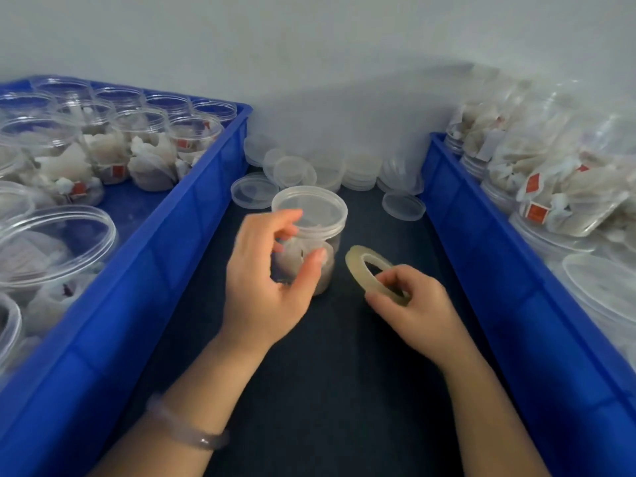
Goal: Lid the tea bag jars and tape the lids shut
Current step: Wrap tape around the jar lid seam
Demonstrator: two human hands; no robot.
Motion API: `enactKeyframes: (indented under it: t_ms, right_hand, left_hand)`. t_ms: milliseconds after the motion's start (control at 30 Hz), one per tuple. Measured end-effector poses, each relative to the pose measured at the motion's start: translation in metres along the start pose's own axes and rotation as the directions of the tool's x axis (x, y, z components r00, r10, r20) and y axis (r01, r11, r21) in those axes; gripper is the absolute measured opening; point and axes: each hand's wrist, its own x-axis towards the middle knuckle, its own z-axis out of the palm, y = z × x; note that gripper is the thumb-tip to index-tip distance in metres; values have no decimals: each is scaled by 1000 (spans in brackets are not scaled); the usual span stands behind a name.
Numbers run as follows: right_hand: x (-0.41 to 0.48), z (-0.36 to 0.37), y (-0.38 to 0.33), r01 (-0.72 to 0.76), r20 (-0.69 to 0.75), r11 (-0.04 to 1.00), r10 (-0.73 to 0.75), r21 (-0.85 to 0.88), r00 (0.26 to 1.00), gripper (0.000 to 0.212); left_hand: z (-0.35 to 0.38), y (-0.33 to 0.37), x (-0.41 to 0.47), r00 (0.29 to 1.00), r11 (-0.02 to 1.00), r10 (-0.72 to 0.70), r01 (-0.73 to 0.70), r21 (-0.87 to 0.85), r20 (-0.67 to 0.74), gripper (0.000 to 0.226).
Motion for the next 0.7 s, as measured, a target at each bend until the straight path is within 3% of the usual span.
enactKeyframes:
  t_ms: [67, 133, 200, 300, 433, 600, 700]
  right_hand:
    - [-7, -1, -6, 20, 35, 976, -28, 216, 999, 11]
    - [-13, 3, -12, 95, 71, 951, -121, 293, 990, 15]
    - [-17, 7, -16, 182, 67, 935, -212, 305, 975, 18]
    - [-17, 14, -16, 261, -19, 914, -268, 311, 963, 19]
    - [-17, 23, -17, 269, -128, 899, -239, 346, 962, 23]
    - [-14, 13, -16, 105, 38, 856, -143, 507, 989, 53]
    - [-13, 12, -14, 118, 58, 894, -158, 432, 986, 65]
  left_hand:
    - [2, 11, -1, 990, 997, 17, -8, -71, 137, 29]
    - [8, 19, -4, 946, 992, -72, 102, -80, 316, 44]
    - [11, 21, -8, 915, 993, -73, 105, -59, 397, 55]
    - [13, 20, -8, 926, 991, -40, 85, -104, 376, 51]
    - [16, 17, -11, 951, 985, -50, 99, -144, 306, 49]
    - [11, 11, -7, 869, 891, -122, 309, -333, 480, 45]
    - [13, 8, -8, 935, 949, -99, 191, -249, 341, 34]
